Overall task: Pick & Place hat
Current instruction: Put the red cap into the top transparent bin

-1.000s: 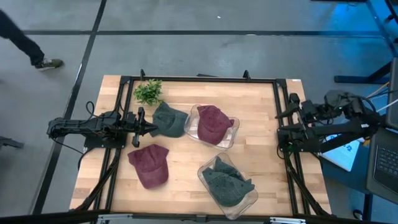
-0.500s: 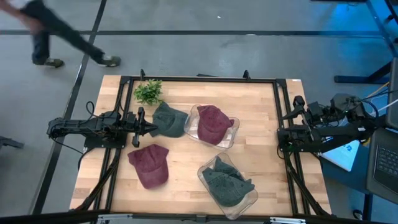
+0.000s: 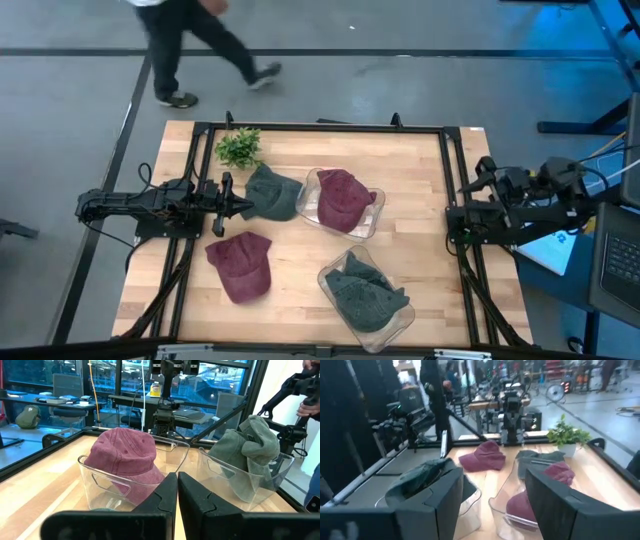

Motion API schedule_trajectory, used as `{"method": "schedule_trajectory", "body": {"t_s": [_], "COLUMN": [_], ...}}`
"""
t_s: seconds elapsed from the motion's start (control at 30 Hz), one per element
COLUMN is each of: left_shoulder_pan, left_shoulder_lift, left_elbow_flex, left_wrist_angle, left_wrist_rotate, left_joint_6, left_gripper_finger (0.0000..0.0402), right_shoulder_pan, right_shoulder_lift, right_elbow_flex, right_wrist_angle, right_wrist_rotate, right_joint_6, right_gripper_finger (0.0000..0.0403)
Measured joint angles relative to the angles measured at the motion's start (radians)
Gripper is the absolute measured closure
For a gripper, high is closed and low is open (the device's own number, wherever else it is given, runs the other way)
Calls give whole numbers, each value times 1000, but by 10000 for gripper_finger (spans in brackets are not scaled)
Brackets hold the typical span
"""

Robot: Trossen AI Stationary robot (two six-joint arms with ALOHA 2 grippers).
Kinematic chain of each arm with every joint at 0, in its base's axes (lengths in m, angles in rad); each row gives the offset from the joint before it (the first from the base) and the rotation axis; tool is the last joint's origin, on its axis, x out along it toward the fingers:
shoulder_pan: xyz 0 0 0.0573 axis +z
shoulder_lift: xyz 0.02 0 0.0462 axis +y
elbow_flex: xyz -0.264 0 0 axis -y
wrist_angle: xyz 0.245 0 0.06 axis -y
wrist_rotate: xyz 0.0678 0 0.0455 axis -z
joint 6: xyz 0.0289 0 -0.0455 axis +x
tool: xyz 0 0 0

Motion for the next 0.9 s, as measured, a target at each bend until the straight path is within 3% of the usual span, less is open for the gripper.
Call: {"method": "schedule_trajectory", "body": {"t_s": [0.2, 0.47, 0.9], "left_shoulder_pan": [0, 0, 0], "left_shoulder_lift": [0, 0, 0], "left_elbow_flex": [0, 0, 0], "left_wrist_angle": [0, 0, 0], "left_wrist_rotate": [0, 0, 0], "left_joint_6": [0, 0, 0], "left_gripper_finger": [389, 393, 389], "right_shoulder_pan": [0, 0, 0], "right_shoulder_lift": [-29, -30, -31], "right_elbow_flex": [0, -24, -165], "right_wrist_angle": [-3, 119, 390], "right_wrist_rotate": [97, 96, 62], "right_joint_6": [26, 95, 41], "right_gripper_finger": [189, 189, 189]}}
